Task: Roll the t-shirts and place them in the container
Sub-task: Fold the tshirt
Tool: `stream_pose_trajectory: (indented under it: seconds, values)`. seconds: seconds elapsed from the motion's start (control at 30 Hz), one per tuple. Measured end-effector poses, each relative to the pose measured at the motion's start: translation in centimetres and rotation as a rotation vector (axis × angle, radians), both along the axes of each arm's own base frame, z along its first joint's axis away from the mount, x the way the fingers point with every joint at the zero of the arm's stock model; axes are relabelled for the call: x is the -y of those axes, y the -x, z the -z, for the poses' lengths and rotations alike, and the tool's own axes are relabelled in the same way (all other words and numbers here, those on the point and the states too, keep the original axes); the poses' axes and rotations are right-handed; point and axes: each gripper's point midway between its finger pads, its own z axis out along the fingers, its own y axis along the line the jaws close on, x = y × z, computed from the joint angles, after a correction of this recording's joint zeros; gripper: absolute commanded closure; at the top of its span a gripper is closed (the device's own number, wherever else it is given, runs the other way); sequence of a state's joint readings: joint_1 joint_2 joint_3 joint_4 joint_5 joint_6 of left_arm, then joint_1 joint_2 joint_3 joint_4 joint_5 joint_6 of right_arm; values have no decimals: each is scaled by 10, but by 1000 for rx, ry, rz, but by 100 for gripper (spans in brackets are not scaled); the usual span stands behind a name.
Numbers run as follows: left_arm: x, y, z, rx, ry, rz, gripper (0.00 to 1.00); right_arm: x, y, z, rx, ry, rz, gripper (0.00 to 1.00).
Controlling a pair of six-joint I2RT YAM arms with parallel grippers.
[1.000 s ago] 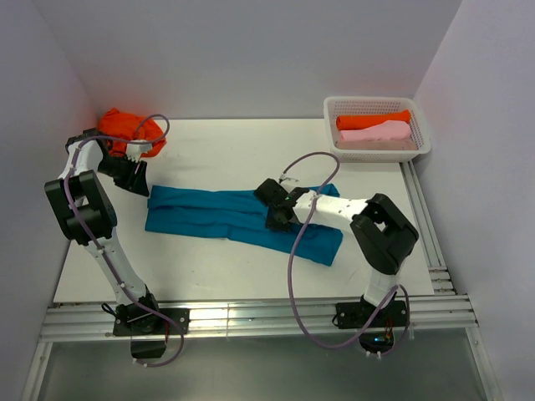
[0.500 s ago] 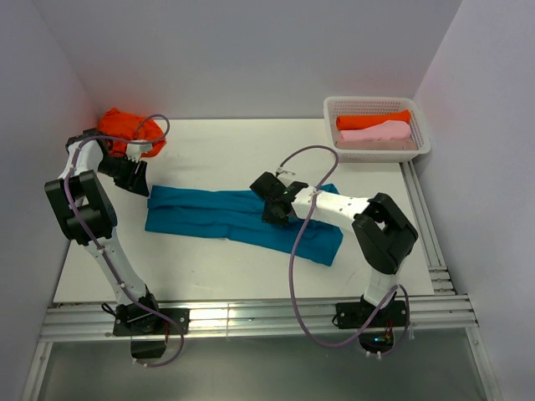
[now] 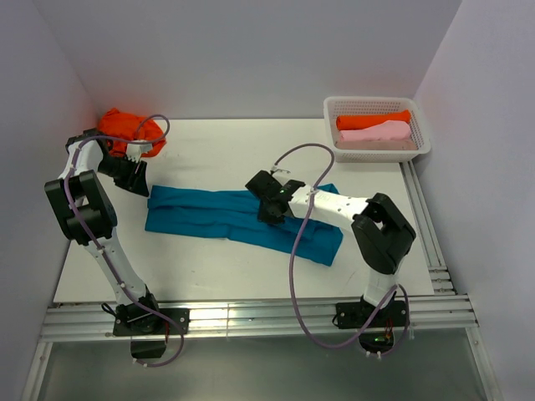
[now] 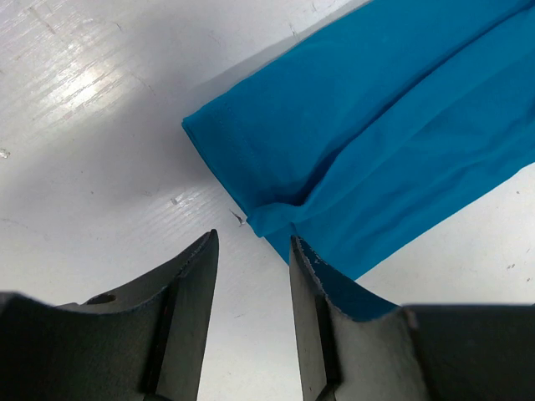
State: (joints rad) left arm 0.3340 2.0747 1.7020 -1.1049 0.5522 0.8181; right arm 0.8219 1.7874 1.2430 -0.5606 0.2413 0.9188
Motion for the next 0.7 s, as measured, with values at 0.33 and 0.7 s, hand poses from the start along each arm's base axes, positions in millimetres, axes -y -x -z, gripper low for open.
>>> stream_pose_trajectory:
  seconds: [0.33, 0.7]
  values:
    - [0, 1, 0, -3, 1, 3, 56, -11, 8, 15, -42, 11, -32, 91]
    - [2, 3, 0, -10, 3, 10, 53, 28, 1, -11, 15, 13, 46, 53]
